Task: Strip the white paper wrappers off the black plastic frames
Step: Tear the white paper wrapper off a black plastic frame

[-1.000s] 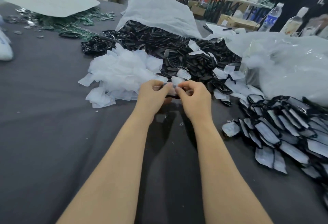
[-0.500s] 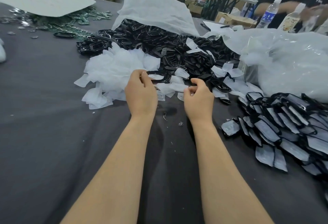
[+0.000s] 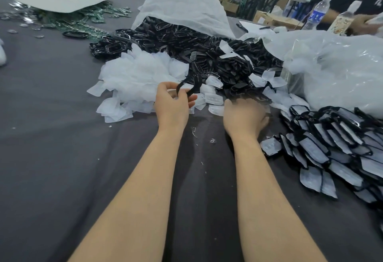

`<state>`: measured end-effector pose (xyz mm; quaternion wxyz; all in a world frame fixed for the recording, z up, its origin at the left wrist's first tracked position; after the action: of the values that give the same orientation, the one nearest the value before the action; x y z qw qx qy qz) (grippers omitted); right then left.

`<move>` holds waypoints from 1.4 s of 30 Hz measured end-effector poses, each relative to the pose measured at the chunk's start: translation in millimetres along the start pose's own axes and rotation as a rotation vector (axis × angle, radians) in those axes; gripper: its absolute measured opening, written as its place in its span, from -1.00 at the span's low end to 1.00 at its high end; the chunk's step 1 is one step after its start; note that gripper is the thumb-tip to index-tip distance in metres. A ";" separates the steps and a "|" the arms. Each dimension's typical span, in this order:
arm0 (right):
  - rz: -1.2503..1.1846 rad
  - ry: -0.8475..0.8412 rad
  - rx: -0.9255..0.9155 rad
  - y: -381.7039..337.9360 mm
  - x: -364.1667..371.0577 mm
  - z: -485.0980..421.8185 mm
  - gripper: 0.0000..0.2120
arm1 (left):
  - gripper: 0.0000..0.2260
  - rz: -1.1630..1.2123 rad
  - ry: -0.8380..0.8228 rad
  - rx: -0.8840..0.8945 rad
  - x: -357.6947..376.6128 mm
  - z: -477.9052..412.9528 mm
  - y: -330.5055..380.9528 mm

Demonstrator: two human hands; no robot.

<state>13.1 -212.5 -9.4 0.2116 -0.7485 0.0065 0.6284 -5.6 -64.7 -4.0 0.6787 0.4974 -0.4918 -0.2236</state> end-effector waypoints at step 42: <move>-0.891 -0.083 -0.338 -32.6 -13.3 17.1 -0.74 | -0.88 -0.253 -0.094 0.057 3.4 0.9 7.9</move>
<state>3.3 -180.7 11.2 0.3358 -0.6767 -0.4258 0.4981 -6.4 -64.6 4.6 0.6069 0.5635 -0.4625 -0.3167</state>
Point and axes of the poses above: each hand's wrist, its own z-axis away from the middle knuckle, its own x-axis out of the palm, y = z × x, the point moved 2 cm from there along -z, towards the middle knuckle, and after that the axes turned 8 degrees about z, right-handed, at the moved point
